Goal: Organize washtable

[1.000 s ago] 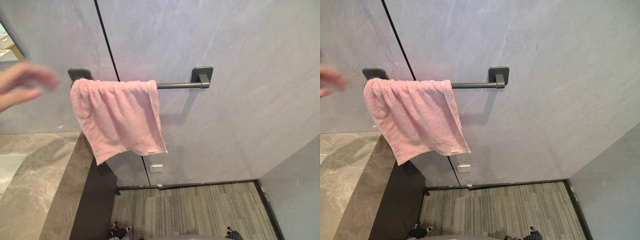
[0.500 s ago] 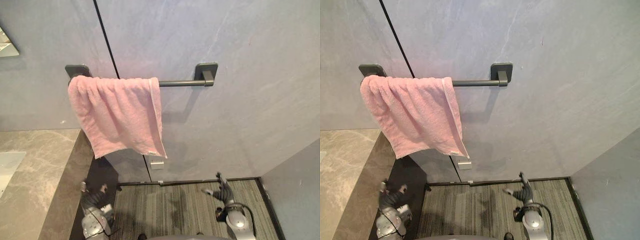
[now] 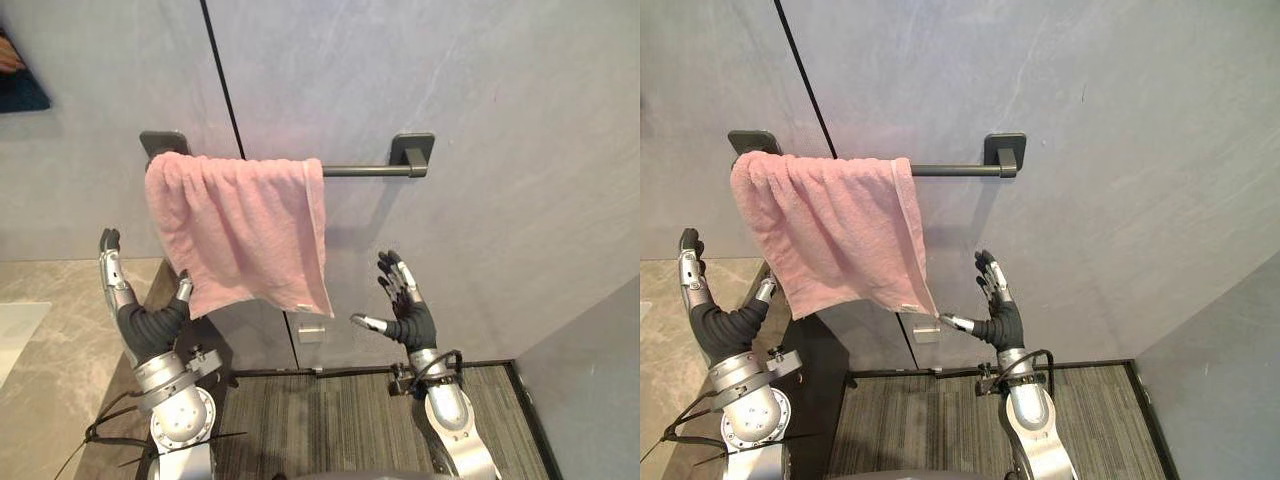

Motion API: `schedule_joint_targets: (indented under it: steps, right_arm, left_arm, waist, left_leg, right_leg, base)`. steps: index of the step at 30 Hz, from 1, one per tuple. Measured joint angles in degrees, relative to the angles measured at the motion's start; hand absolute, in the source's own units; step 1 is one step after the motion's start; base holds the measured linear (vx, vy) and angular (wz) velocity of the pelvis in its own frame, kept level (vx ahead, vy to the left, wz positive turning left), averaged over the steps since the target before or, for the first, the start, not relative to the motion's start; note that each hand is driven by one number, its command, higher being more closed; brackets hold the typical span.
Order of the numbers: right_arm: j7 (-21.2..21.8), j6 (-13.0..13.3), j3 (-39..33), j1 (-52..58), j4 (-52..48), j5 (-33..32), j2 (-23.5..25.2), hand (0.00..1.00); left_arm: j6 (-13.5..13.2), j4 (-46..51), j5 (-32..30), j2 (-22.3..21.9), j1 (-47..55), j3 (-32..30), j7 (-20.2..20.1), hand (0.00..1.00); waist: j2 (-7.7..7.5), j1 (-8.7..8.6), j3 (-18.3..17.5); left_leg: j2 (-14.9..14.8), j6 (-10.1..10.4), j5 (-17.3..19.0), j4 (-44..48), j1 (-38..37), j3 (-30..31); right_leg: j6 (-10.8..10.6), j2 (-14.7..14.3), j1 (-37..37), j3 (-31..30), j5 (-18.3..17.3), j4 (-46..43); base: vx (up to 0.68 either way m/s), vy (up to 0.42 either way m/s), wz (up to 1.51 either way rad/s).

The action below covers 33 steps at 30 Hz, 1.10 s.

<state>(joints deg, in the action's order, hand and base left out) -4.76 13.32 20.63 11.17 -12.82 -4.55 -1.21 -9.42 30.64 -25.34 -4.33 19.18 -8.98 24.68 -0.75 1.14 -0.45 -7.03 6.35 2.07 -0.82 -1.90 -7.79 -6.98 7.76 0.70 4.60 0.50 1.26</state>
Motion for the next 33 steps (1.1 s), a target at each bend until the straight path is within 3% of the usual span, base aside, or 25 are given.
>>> schedule_joint_targets:
  steps: [4, 5, 10, 13, 18, 23, 27, 28, 29, 33]
  right_arm:
    - [-0.01, 0.46, 4.86, -7.51, 0.17, -3.94, -0.19, 0.0]
    - [-0.06, 0.67, 5.3, -9.79, 0.27, -3.97, -0.15, 0.0]
    - [-0.63, 0.77, 5.65, -18.22, 2.46, -3.91, 0.86, 0.0]
    - [-1.3, 0.65, 4.1, -21.06, 2.53, -3.88, 0.86, 0.0]
    - [-3.79, -0.07, -1.03, -28.37, 3.05, -3.91, 1.02, 0.0]
    - [-6.35, -0.51, -6.56, -33.69, 4.74, -4.46, 2.84, 0.0]
    - [-6.75, -0.53, -8.71, -36.3, 5.86, -8.06, 3.01, 0.0]
    - [-6.78, -0.47, -8.92, -36.57, 5.87, -8.93, 3.02, 0.0]
    - [-6.86, 0.02, -9.55, -36.74, 5.84, -10.1, 2.98, 0.0]
    - [-6.87, 1.14, -10.33, -37.39, 5.85, -13.16, 2.96, 0.0]
  left_arm:
    - [0.15, 1.01, -0.03, 0.3, -1.24, 0.18, 0.38, 0.0]
    - [0.4, 1.05, -0.02, 0.59, -3.29, 0.0, 0.44, 0.0]
    - [1.53, 5.95, 1.55, 0.53, -9.22, -3.98, 2.23, 0.0]
    - [2.27, 5.93, 3.94, 0.43, -11.78, -6.21, 3.19, 0.0]
    - [3.04, 4.94, 10.88, 1.22, -18.99, -7.73, 3.23, 0.0]
    - [4.2, -2.69, 22.03, 6.7, -30.9, -8.37, 0.41, 0.0]
    - [4.17, -12.79, 32.35, 13.45, -40.57, -6.14, -2.37, 0.0]
    - [3.44, -13.47, 32.9, 13.65, -41.5, -6.15, -1.52, 0.0]
    - [2.42, -13.82, 35.08, 14.11, -42.64, -6.67, -1.59, 1.0]
    - [1.17, -18.28, 41.19, 20.28, -46.61, -6.23, -2.13, 1.0]
  waist:
    - [0.02, 0.48, 0.44]
    - [-0.01, 1.34, 0.76]
    - [-0.18, 2.86, 3.85]
    - [-0.38, 2.93, 4.61]
    - [-0.79, 3.12, 5.55]
    - [-0.61, 3.01, 6.97]
    - [0.08, 3.01, 8.93]
    - [0.12, 3.01, 9.17]
    - [0.17, 3.24, 9.21]
    - [0.83, 4.85, 9.84]
  left_leg:
    - [0.03, 0.0, -0.02, 1.07, 1.32, 0.68]
    - [0.0, -0.06, -0.08, 1.46, 2.36, 1.04]
    - [-0.07, -0.12, -0.91, 1.87, 5.8, 1.79]
    - [-0.08, -0.12, -1.85, 1.91, 8.64, 2.58]
    - [-0.29, 0.18, -2.68, 1.9, 12.83, 2.87]
    - [-0.84, 0.78, -3.31, 1.66, 15.32, 2.78]
    - [-1.03, 1.0, -4.17, 0.66, 16.24, 2.79]
    - [-1.02, 1.0, -4.18, 0.66, 16.38, 2.8]
    - [-1.02, 1.24, -4.47, 0.66, 17.09, 2.87]
    - [-1.12, 1.32, -6.46, -1.31, 17.8, 3.24]
  right_leg:
    - [0.02, 0.12, -0.56, 0.58, 0.0, -0.3]
    - [0.11, 0.14, -1.45, 0.84, -0.06, -0.83]
    - [0.45, 0.27, -5.14, 1.78, -0.69, -3.3]
    - [0.55, 0.44, -7.55, 3.05, -0.86, -4.17]
    - [0.74, 0.38, -12.1, 3.34, -0.98, -5.48]
    - [0.99, 0.24, -15.02, 3.33, -1.12, -6.21]
    - [1.08, -0.03, -16.49, 3.31, -1.08, -6.32]
    - [1.09, -0.05, -16.65, 3.32, -1.08, -6.32]
    - [1.12, -0.12, -17.22, 3.44, -1.06, -6.34]
    - [1.48, -0.5, -18.66, 4.26, -0.81, -6.93]
  base:
    - [-0.03, 0.001, 0.09]
    - [-0.05, -0.008, 0.18]
    - [-0.05, -0.011, 0.12]
    - [-0.01, -0.017, 0.19]
    - [-0.01, -0.009, 0.04]
    - [0.0, -0.006, 0.0]
    - [-0.01, -0.026, -0.01]
    - [0.0, 0.0, 0.0]
    - [-0.02, -0.028, 0.09]
    - [-0.05, -0.039, 0.08]
